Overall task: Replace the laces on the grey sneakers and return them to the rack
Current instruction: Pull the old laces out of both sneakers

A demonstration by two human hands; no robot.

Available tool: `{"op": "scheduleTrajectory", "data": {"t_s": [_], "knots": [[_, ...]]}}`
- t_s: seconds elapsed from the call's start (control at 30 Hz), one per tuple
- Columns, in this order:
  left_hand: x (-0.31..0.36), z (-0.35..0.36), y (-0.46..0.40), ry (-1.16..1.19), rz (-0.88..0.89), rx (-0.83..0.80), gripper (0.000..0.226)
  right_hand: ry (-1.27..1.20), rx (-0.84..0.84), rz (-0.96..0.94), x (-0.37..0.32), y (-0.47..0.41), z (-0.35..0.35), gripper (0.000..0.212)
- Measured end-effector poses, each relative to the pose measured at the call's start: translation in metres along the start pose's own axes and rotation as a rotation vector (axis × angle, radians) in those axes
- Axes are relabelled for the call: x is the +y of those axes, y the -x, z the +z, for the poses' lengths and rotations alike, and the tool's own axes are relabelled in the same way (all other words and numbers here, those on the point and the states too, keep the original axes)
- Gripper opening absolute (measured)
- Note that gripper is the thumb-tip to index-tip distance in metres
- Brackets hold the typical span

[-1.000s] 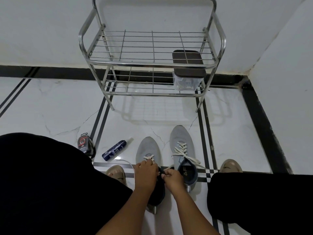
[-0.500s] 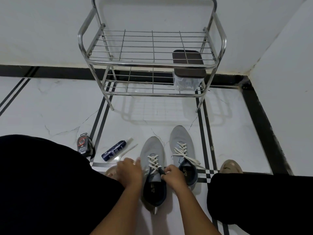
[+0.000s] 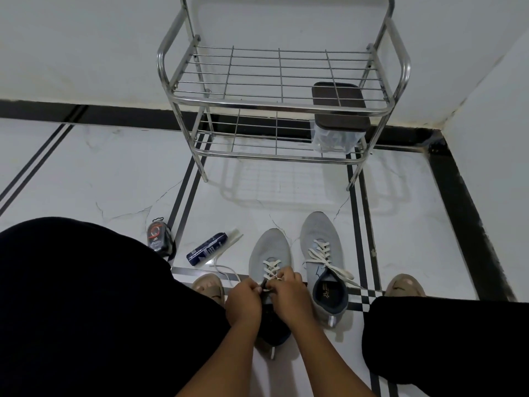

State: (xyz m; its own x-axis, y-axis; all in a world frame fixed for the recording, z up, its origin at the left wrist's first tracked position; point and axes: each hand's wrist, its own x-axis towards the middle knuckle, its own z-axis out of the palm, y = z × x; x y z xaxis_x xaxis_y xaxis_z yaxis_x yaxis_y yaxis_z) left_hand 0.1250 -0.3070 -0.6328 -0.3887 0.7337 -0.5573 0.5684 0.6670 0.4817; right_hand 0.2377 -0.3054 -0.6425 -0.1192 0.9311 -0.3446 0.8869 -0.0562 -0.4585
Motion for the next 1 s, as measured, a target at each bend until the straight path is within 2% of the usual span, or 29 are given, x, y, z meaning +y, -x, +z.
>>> {"op": "scheduleTrajectory", "data": {"t_s": [0.07, 0.1, 0.23, 0.27, 0.3, 0.33, 0.4, 0.47, 0.53, 0.6, 0.63, 0.67, 0.73, 0.77, 0.8, 0.83, 0.87, 0.93, 0.97, 1.0], "knots": [[-0.001, -0.002, -0.003, 0.033, -0.006, -0.02, 0.011, 0.048, -0.021, -0.029, -0.003, 0.001, 0.004, 0.018], [-0.001, -0.004, -0.004, 0.042, -0.014, -0.023, 0.012, -0.023, -0.034, -0.003, -0.006, 0.001, 0.003, 0.015], [-0.001, -0.007, -0.006, 0.08, -0.084, -0.012, 0.015, -0.686, 0.139, 0.527, 0.005, -0.003, -0.025, 0.036], [0.0, -0.006, -0.006, 0.078, -0.086, -0.024, 0.016, -0.82, 0.172, 0.636, 0.008, -0.01, -0.03, 0.037], [0.0, -0.005, -0.006, 0.069, -0.078, -0.042, 0.016, -0.858, 0.149, 0.653, 0.009, -0.013, -0.031, 0.037], [0.001, -0.005, -0.006, 0.055, -0.065, -0.061, 0.017, -0.788, 0.117, 0.604, 0.011, -0.016, -0.028, 0.035], [0.003, -0.004, -0.006, 0.028, -0.049, -0.081, 0.019, -0.496, -0.009, 0.418, 0.01, -0.018, -0.022, 0.021], [0.004, -0.004, -0.007, 0.025, -0.04, -0.089, 0.019, -0.259, -0.112, 0.234, 0.004, -0.017, -0.014, 0.015], [0.006, -0.005, -0.007, 0.039, -0.049, -0.1, 0.02, -0.066, -0.1, 0.125, 0.001, -0.016, -0.006, 0.015], [0.007, -0.007, -0.006, 0.041, -0.055, -0.098, 0.021, 0.008, -0.043, 0.144, -0.003, -0.014, 0.0, 0.013], [0.006, -0.007, -0.006, 0.039, -0.051, -0.093, 0.021, -0.064, 0.007, 0.22, -0.004, -0.013, -0.001, 0.014], [0.006, -0.007, -0.006, 0.039, -0.047, -0.087, 0.022, -0.247, 0.075, 0.372, -0.003, -0.014, -0.007, 0.017], [0.005, -0.007, -0.006, 0.035, -0.044, -0.084, 0.023, -0.962, 0.247, 0.784, 0.001, -0.022, -0.027, 0.021], [0.005, -0.007, -0.007, 0.031, -0.043, -0.085, 0.023, -1.397, 0.313, 0.894, 0.004, -0.022, -0.037, 0.023], [0.005, -0.007, -0.007, 0.028, -0.042, -0.087, 0.022, -1.69, 0.381, 0.954, 0.009, -0.021, -0.042, 0.025], [0.004, -0.006, -0.008, 0.026, -0.042, -0.09, 0.021, -1.757, 0.39, 0.925, 0.011, -0.021, -0.048, 0.026], [0.004, -0.006, -0.008, 0.022, -0.038, -0.094, 0.02, -1.604, 0.349, 0.861, 0.012, -0.023, -0.049, 0.023], [0.004, -0.006, -0.008, 0.014, -0.027, -0.098, 0.017, -0.919, 0.178, 0.611, 0.012, -0.023, -0.04, 0.013], [0.004, -0.006, -0.008, 0.01, -0.022, -0.1, 0.015, -0.662, 0.098, 0.495, 0.013, -0.023, -0.029, 0.015], [0.005, -0.007, -0.008, -0.004, -0.014, -0.104, 0.013, -0.53, 0.047, 0.414, 0.012, -0.023, -0.02, 0.016]]}}
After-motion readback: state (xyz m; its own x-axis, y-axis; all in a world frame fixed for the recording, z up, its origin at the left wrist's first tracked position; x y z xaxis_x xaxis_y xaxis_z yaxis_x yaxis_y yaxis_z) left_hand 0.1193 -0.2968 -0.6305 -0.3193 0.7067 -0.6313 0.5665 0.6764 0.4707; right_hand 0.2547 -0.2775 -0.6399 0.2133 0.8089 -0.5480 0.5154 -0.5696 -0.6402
